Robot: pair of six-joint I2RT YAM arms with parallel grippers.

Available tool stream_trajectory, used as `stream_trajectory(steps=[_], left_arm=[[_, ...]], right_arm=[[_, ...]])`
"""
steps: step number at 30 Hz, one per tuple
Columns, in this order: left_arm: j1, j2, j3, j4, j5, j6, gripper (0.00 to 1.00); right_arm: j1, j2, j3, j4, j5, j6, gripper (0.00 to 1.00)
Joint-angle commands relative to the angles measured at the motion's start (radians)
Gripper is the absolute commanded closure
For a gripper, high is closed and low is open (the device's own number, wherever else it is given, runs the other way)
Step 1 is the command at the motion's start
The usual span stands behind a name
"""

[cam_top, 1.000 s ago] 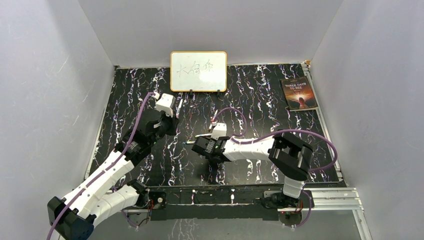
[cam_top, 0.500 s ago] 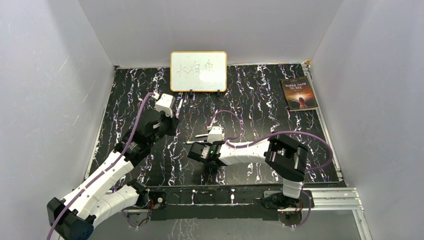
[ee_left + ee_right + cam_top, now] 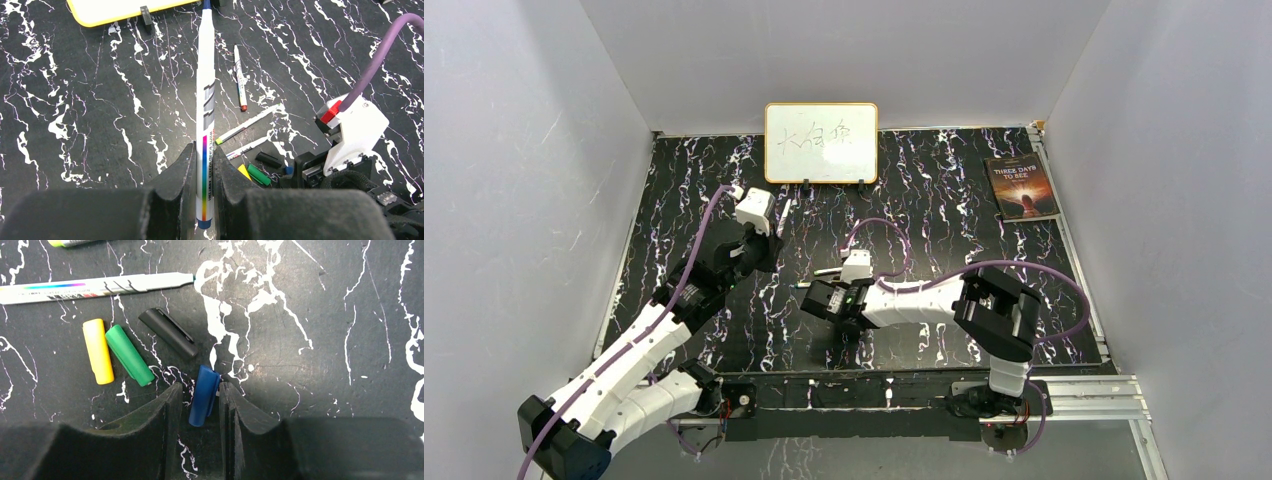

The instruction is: Insert the pens into the pen caps

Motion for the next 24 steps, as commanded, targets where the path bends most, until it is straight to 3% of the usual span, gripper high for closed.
stream_trajectory(steps=[1,12,16,24], left_arm=[[0.001,-0.009,-0.008,0.007,0.016,0.009,1.0],[0.0,-0.011,-0.009,0.005,0.018,0.011,1.0],[0.001,-0.008,-0.008,0.006,0.018,0.012,1.0],[0.001,-0.003,-0.009,0.011,0.033,0.005,1.0]], right_arm=[[-0.02,-0.005,-0.005,0.041,0.026,0.004,0.71],[-0.021,0.025,0.001,0.048,-0.005,-0.028,0.84],[-0.022,0.017,-0.011,0.052,-0.01,-0.031,0.99],[-0.05,-0.18,-0.123,0.181,-0.029,-0.051,1.0]])
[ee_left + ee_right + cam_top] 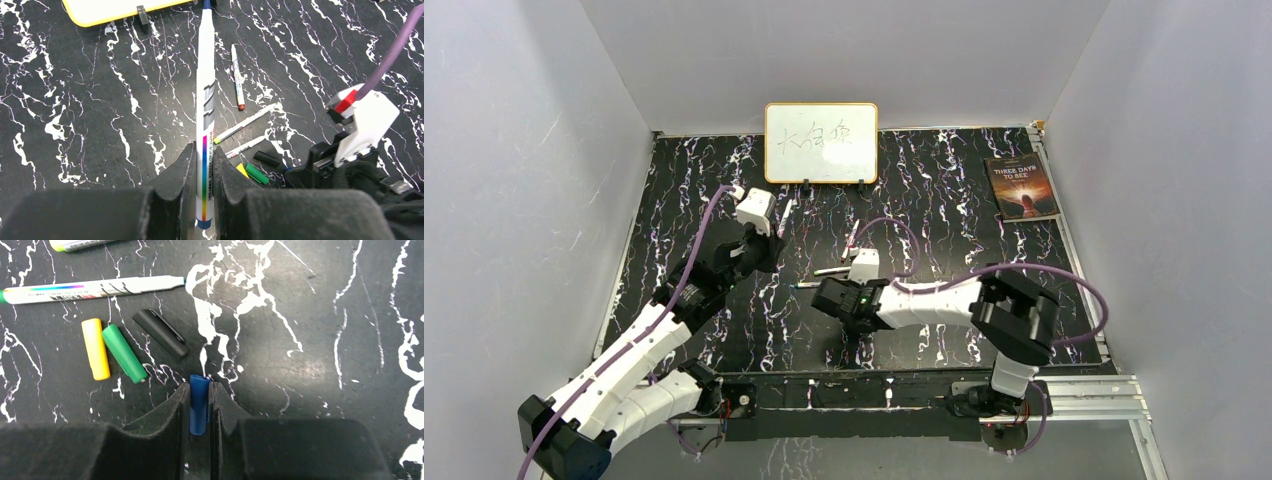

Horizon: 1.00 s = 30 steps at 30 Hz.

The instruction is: Insert the pens into the pen caps

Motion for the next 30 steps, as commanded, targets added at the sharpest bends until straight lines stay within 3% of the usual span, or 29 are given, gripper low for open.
stream_trajectory(steps=[1,5,8,12,15,23,26,30], left_arm=[[0.001,-0.004,-0.008,0.012,0.031,0.001,1.0],[0.001,-0.002,-0.012,0.028,0.097,-0.043,1.0],[0.001,-0.006,-0.052,0.095,0.231,-0.136,1.0],[-0.003,-0.016,-0.161,0.298,0.469,-0.355,1.0],[-0.029,-0.061,-0.277,0.501,0.573,-0.529,1.0],[-0.109,-0.154,-0.369,0.669,0.599,-0.671,1.0],[-0.154,-0.164,-0.425,0.788,0.549,-0.736,1.0],[-0.21,-0.165,-0.457,0.814,0.455,-0.735,1.0]], right_arm=[[-0.037,-0.156,-0.069,0.113,-0.015,-0.033,1.0],[-0.085,-0.302,-0.148,0.224,-0.023,-0.09,1.0],[-0.13,-0.437,-0.244,0.383,-0.056,-0.163,1.0],[-0.213,-0.61,-0.351,0.591,-0.128,-0.247,1.0],[-0.269,-0.675,-0.363,0.663,-0.184,-0.322,1.0],[-0.304,-0.686,-0.278,0.75,-0.283,-0.42,1.0],[-0.304,-0.677,-0.268,0.804,-0.317,-0.41,1.0],[-0.304,-0.677,-0.263,0.846,-0.332,-0.375,1.0]])
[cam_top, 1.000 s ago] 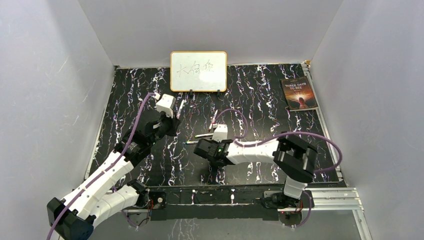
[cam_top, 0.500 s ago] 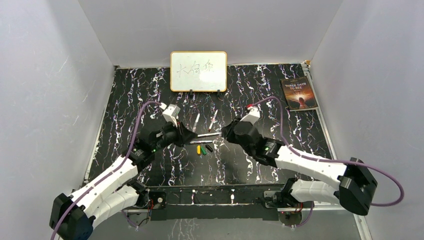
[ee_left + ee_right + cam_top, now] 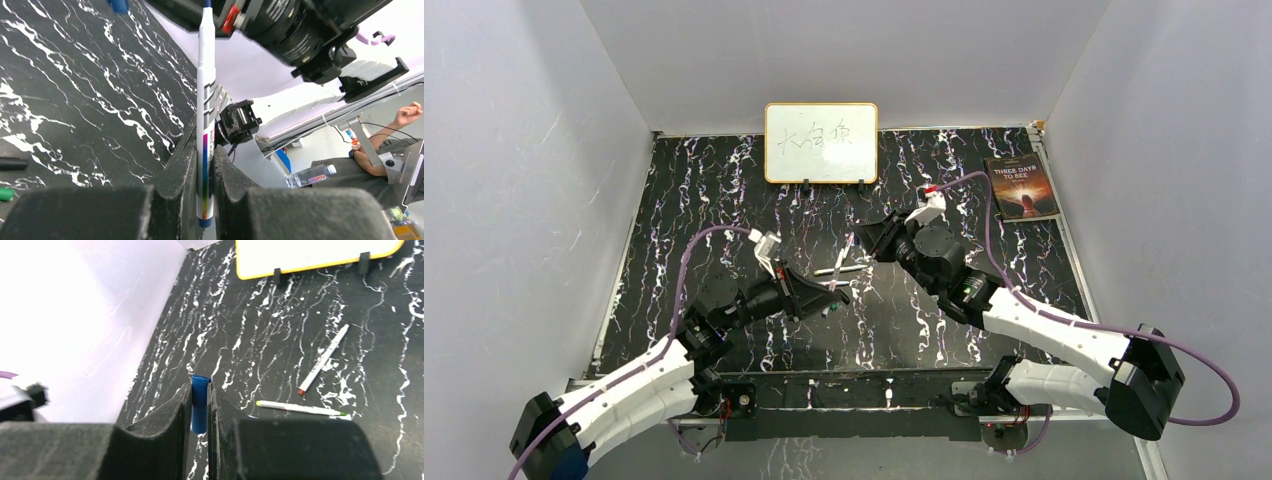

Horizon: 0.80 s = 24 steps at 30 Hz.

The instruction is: Insert the pens into the pen caps

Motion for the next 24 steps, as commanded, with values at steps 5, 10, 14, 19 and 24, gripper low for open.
stream_trajectory(steps=[5,10,14,19,24], left_arm=[[-0.077,0.031,-0.043,0.16,-0.117,-0.059,1.0],[-0.083,0.08,-0.006,0.16,-0.136,-0.037,1.0],[-0.085,0.131,0.006,0.188,-0.154,-0.029,1.0],[-0.085,0.143,0.036,0.196,-0.15,-0.014,1.0],[-0.085,0.13,0.047,0.184,-0.161,-0.002,1.0]], right_arm=[[-0.003,-0.029,0.055,0.14,-0.039,0.037,1.0],[-0.003,-0.063,0.055,0.137,-0.046,0.043,1.0],[-0.004,-0.075,0.067,0.131,-0.06,0.034,1.0],[-0.004,-0.046,0.064,0.154,-0.085,0.04,1.0],[-0.004,-0.051,0.069,0.153,-0.085,0.039,1.0]])
